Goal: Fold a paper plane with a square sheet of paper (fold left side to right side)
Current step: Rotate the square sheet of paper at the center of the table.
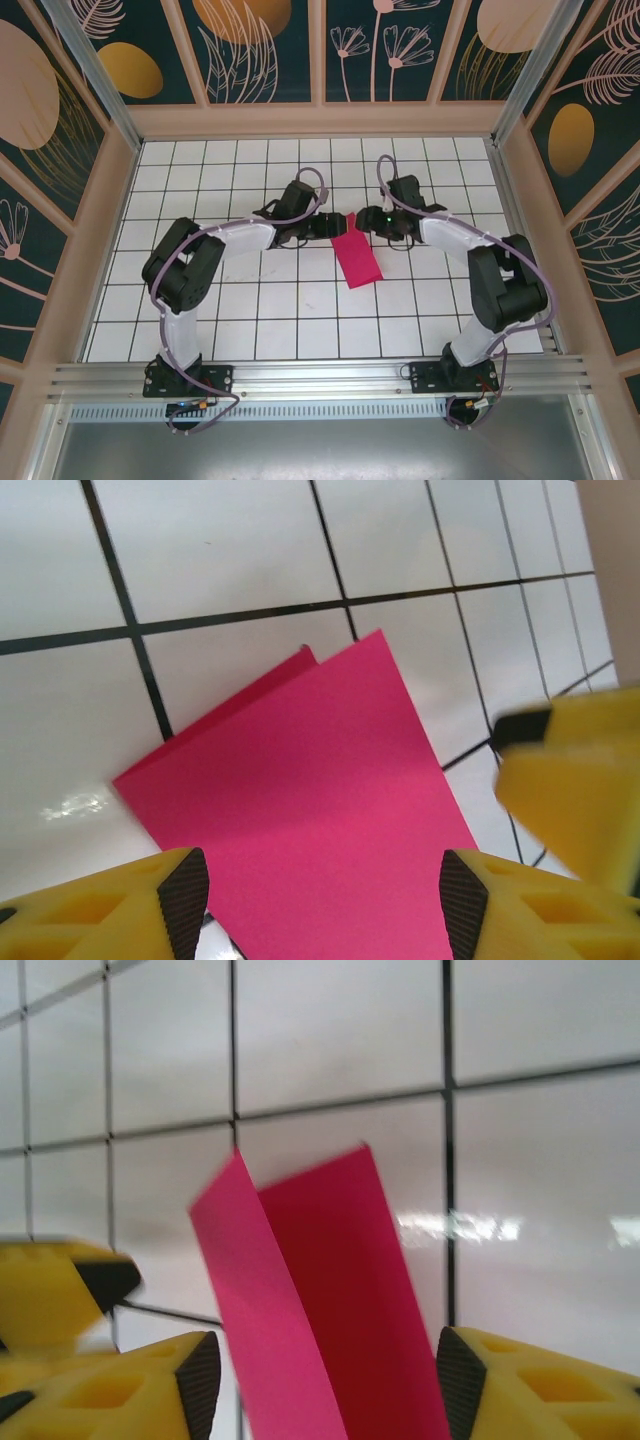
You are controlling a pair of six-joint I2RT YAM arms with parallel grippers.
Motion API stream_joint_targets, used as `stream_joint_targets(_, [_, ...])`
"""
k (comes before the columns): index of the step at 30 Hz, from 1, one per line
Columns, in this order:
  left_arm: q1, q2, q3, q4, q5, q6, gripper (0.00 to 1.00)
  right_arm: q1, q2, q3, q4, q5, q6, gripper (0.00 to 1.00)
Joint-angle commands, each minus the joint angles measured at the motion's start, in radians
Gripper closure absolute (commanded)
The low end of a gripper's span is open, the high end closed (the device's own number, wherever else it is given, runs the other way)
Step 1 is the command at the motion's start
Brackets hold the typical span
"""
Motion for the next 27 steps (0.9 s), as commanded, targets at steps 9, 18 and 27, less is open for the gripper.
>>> stream_joint_targets(9, [0.004,0.126,0.125,-0.106,-0.029,-0.013,0.35,-0.045,-0.114,-0.170,0.013,-0.165,-0.022,0.36])
stream_joint_targets(18, [0.004,0.206,0.225,-0.114,0.034,-0.006,0.36,-0.071,-0.132,-0.198,0.020,-0.239,-0.027,0.36])
stream_joint_targets(27, [0.004,0.173,0.221,-0.096,0.041,0.021,0.34,-0.100,-0.069,-0.207,0.156,-0.395,0.041,0.39])
